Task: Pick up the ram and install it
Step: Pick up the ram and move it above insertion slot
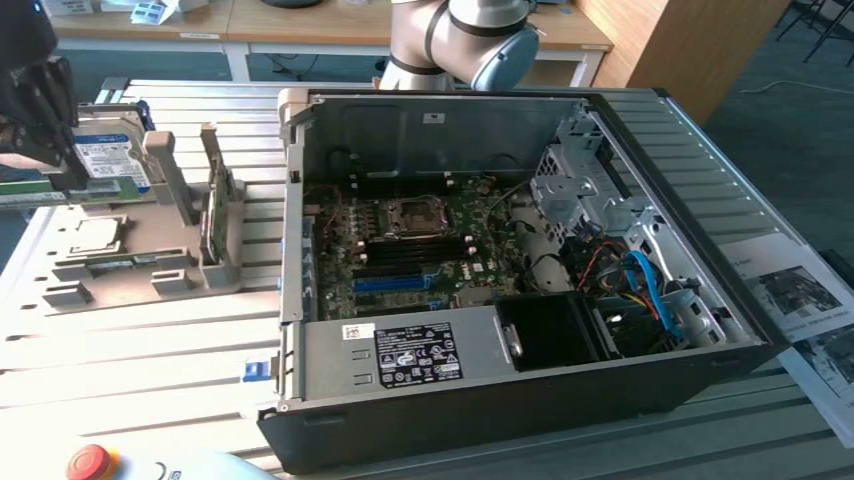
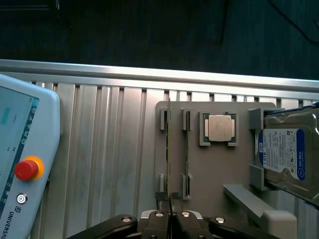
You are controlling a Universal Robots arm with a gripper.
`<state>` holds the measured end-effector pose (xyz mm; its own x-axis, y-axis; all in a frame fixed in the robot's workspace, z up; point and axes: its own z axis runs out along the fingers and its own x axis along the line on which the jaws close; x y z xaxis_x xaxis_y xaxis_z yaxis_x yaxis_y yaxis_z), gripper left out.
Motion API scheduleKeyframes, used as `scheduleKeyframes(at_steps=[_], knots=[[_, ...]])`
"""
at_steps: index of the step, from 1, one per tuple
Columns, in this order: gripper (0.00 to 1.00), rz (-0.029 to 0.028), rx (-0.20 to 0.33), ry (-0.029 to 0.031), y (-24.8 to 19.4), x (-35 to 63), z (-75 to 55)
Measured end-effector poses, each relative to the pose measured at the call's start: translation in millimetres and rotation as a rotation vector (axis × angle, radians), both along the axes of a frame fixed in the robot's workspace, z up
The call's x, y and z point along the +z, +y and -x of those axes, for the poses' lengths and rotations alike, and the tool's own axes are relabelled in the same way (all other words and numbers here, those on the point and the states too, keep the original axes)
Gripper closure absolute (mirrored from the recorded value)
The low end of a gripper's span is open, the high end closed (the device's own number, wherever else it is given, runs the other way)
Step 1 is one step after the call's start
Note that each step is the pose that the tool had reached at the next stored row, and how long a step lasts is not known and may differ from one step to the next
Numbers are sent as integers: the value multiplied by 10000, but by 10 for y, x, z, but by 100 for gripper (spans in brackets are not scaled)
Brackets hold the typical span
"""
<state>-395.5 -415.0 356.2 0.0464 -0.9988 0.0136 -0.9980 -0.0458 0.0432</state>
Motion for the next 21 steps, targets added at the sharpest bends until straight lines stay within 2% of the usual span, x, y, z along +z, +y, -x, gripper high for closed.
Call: scheduleKeyframes(at_steps=[12, 21], knots=[[88, 58, 0, 8, 0, 303, -11], [88, 66, -2, 9, -2, 313, -12]])
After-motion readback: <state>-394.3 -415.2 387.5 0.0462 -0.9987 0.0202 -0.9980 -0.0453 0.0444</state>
